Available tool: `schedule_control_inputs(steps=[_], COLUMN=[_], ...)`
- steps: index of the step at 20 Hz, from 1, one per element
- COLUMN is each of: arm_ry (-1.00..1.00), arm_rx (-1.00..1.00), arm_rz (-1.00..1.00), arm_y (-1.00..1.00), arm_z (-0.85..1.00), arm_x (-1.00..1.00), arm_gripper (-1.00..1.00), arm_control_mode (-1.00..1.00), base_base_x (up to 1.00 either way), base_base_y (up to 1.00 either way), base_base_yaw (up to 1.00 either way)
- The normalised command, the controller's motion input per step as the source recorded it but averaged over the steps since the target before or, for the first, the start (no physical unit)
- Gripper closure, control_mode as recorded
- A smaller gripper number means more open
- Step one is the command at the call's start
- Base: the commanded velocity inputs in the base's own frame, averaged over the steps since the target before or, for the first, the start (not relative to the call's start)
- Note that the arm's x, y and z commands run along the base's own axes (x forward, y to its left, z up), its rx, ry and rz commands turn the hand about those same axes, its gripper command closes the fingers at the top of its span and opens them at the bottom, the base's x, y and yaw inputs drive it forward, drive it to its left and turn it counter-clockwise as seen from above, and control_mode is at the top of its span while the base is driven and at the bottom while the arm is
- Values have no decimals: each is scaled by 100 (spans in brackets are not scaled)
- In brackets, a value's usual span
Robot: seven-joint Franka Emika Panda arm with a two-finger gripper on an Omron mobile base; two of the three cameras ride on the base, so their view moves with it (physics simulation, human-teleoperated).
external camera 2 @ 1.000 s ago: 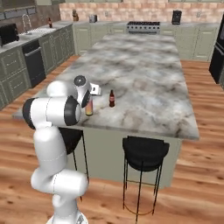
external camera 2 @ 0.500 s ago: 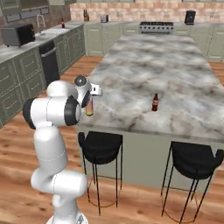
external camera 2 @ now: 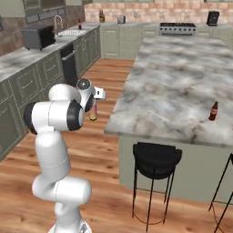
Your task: Place the large bottle from the dining counter next to the other large bottle outside the sink, and place the small bottle from the dining counter next to the other small bottle inside the sink.
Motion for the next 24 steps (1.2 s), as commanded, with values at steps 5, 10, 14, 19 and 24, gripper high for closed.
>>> schedule_control_inputs(steps=[5,10,14,19,24], arm_ry=[0,0,0,0,0], arm_rx=[0,0,0,0,0], arm_rz=[0,0,0,0,0], arm_y=[0,0,0,0,0], arm_z=[0,0,0,0,0], arm_x=[0,0,0,0,0], arm_gripper=[100,100,100,100,100], arm_control_mode=[100,100,100,100,100], base_base_x=[32,52,80,81,63], base_base_y=[98,89,44,6,0], base_base_yaw=[0,0,0,0,0])
